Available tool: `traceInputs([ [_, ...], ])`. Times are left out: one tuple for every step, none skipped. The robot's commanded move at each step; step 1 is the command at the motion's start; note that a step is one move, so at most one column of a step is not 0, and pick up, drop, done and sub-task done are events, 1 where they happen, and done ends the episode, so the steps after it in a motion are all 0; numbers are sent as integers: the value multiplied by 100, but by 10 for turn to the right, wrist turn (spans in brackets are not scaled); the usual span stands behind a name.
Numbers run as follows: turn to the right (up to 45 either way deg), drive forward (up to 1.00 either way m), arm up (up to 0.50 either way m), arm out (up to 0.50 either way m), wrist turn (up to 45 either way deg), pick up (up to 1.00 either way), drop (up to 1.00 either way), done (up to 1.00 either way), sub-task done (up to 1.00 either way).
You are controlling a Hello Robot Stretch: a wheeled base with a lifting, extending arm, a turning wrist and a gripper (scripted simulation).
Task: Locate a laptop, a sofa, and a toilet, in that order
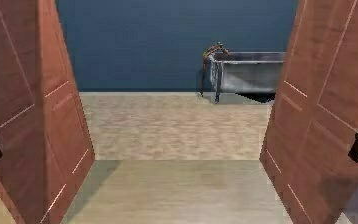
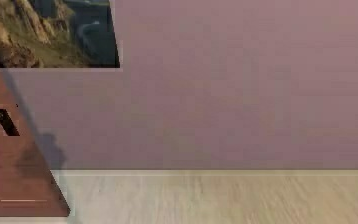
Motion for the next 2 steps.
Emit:
traceInputs([
  [90, 0, 0, 0, 0, 0, 0, 0, 0],
  [0, 100, 0, 0, 0, 0, 0, 0, 0],
])
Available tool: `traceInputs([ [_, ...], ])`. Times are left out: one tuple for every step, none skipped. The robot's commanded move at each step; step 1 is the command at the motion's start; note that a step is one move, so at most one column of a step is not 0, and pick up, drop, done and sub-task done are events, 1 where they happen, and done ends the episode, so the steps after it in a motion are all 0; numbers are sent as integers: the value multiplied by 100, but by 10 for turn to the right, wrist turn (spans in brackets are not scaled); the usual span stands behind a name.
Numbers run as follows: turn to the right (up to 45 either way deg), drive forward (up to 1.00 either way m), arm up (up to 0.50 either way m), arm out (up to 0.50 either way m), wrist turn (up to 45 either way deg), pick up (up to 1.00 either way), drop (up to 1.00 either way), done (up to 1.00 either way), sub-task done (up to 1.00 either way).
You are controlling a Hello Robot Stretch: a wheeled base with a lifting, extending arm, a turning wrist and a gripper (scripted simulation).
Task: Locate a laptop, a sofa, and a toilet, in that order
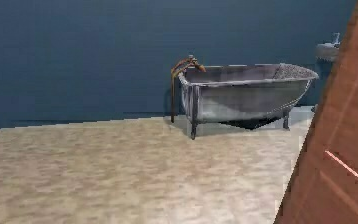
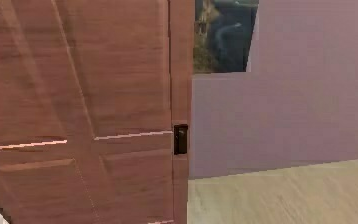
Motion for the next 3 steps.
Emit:
traceInputs([
  [0, 80, 0, 0, 0, 0, 0, 0, 0],
  [360, 0, 0, 0, 0, 0, 0, 0, 0],
  [0, 55, 0, 0, 0, 0, 0, 0, 0],
])
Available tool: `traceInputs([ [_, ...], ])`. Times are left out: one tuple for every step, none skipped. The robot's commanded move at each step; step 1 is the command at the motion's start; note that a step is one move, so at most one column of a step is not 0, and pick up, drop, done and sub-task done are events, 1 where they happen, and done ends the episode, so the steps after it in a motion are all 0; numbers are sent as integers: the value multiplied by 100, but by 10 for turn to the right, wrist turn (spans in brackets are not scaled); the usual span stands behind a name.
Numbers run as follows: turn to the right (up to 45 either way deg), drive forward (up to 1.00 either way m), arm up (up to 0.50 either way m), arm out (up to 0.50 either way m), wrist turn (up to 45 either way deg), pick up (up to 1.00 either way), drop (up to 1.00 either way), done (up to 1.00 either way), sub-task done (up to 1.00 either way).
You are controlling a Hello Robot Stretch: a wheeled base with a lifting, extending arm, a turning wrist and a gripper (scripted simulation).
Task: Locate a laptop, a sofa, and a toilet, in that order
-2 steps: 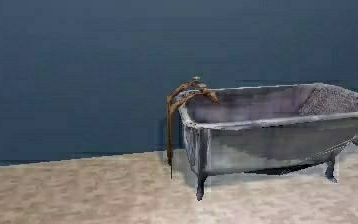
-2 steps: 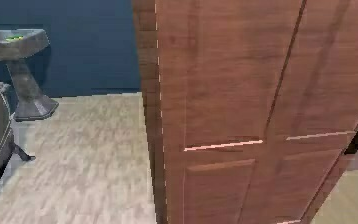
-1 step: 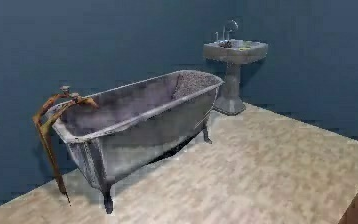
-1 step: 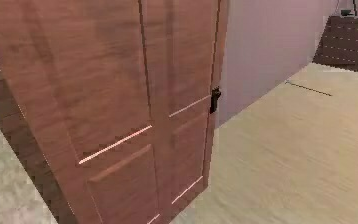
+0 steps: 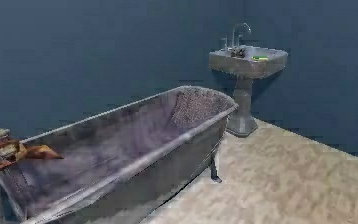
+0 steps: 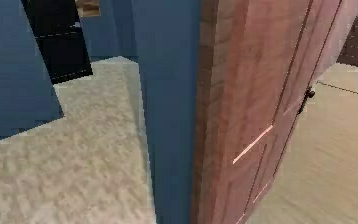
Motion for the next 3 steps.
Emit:
traceInputs([
  [450, 0, 0, 0, 0, 0, 0, 0, 0],
  [0, 40, 0, 0, 0, 0, 0, 0, 0],
  [30, 0, 0, 0, 0, 0, 0, 0, 0],
])
